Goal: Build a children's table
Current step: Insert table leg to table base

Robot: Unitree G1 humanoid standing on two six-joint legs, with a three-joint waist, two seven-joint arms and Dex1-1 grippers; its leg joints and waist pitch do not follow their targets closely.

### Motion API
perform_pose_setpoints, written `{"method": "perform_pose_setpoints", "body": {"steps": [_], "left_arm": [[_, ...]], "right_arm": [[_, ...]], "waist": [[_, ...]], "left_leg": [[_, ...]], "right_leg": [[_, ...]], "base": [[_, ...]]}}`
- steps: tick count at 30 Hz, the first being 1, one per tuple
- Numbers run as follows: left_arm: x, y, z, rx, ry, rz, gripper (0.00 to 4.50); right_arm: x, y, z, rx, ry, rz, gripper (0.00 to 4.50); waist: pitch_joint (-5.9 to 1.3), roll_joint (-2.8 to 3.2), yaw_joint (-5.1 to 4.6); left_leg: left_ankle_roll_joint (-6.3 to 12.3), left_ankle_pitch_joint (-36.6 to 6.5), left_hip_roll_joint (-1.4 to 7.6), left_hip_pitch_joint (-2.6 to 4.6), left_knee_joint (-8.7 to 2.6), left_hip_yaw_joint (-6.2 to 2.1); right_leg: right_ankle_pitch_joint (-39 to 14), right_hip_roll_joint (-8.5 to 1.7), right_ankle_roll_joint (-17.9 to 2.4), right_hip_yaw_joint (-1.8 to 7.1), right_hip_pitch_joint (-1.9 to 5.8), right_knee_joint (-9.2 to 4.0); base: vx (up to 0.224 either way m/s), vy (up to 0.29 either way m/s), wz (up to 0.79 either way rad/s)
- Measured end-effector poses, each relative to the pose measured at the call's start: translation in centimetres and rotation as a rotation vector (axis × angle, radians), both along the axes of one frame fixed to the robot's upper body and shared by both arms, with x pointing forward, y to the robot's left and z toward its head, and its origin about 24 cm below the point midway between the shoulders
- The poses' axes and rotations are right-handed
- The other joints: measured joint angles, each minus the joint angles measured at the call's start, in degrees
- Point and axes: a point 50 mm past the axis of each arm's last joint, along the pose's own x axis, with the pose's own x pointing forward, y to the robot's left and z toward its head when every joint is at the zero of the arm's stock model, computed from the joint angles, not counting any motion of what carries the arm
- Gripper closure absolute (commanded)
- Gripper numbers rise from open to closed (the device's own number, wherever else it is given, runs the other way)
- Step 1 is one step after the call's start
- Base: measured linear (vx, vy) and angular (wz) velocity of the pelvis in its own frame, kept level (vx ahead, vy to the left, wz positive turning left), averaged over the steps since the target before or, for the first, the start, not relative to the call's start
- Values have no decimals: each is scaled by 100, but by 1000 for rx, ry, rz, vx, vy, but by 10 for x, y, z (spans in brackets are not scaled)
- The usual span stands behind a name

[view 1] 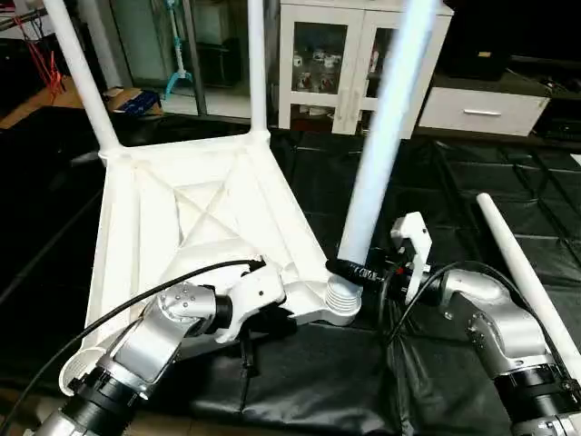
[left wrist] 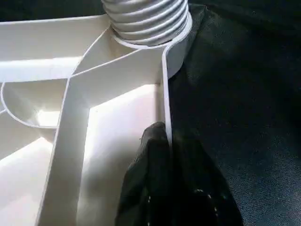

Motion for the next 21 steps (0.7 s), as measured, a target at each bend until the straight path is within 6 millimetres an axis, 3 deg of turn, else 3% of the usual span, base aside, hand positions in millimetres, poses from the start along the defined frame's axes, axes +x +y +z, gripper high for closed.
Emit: {"method": "perform_pose_setpoints", "body": {"steps": [11, 21], "left_arm": [[1, 0, 1, 1, -12, 1, 449], [0, -2, 4, -11, -14, -23, 449]], "right_arm": [[5, 10, 9, -66, -110, 96, 266], [7, 8, 19, -91, -102, 187, 266]], "waist": [[24, 4, -67], [44, 16, -24]], "left_leg": [[0, 0, -1, -8, -3, -2], [0, 0, 1, -20, -31, -1]], "right_leg": [[-25, 0, 30, 3, -12, -8], [-26, 1, 6, 6, -6, -8]], "base": [[0, 0, 0], [0, 0, 0]]}}
